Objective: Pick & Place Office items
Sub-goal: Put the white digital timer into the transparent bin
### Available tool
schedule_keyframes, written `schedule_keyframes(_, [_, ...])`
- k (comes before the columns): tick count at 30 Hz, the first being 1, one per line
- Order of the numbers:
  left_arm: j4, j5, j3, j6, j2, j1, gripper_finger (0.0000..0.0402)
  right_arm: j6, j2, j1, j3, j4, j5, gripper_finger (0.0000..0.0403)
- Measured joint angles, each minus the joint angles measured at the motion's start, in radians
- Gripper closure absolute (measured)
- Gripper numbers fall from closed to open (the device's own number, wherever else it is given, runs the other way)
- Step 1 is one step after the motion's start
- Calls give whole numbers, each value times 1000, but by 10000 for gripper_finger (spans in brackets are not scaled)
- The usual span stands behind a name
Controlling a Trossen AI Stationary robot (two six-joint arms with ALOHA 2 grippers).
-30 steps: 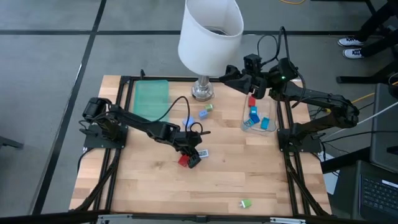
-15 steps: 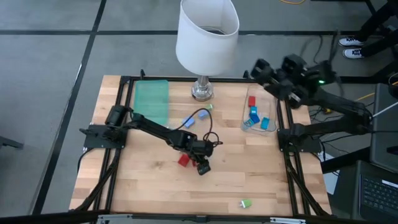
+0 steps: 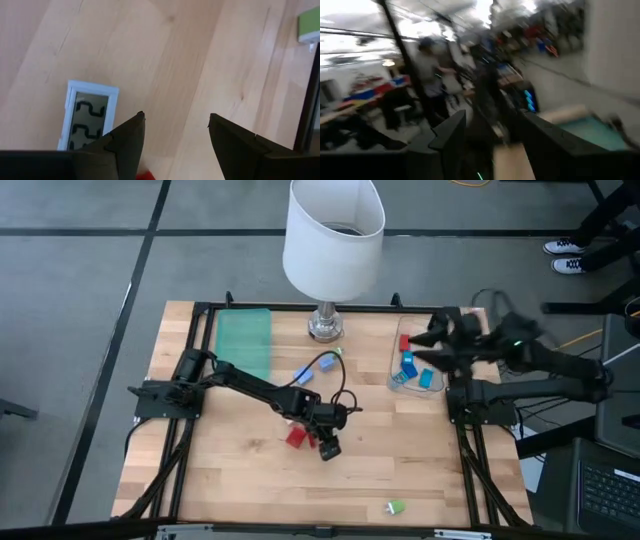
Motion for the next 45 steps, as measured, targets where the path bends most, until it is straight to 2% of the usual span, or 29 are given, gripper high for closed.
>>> schedule_keyframes(3, [-28,2,0,3,0,-1,186,93,-52,0,-131,8,90,215])
schedule_keyframes(5, [-54,2,0,3,0,-1,187,112,-77,-1,-191,-1,113,215])
schedule_keyframes(9, [-71,2,0,3,0,0,187,18,-105,1,-276,-97,52,215])
schedule_keyframes(12, [-69,2,0,2,0,0,187,121,-105,2,-329,-114,-2,215])
schedule_keyframes(17, [-67,-6,0,4,0,7,187,33,-107,38,-400,71,5,215])
schedule_keyframes(21, [-97,-20,0,14,0,18,187,-78,-109,60,-407,238,1,215])
schedule_keyframes(25, [-134,-47,0,35,0,37,187,-111,-109,65,-407,304,1,215])
schedule_keyframes(38, [-226,-79,58,177,-1,35,187,-101,-114,65,-407,311,-34,215])
schedule_keyframes(45, [-253,-28,69,214,54,34,187,-101,-114,65,-407,313,-37,215])
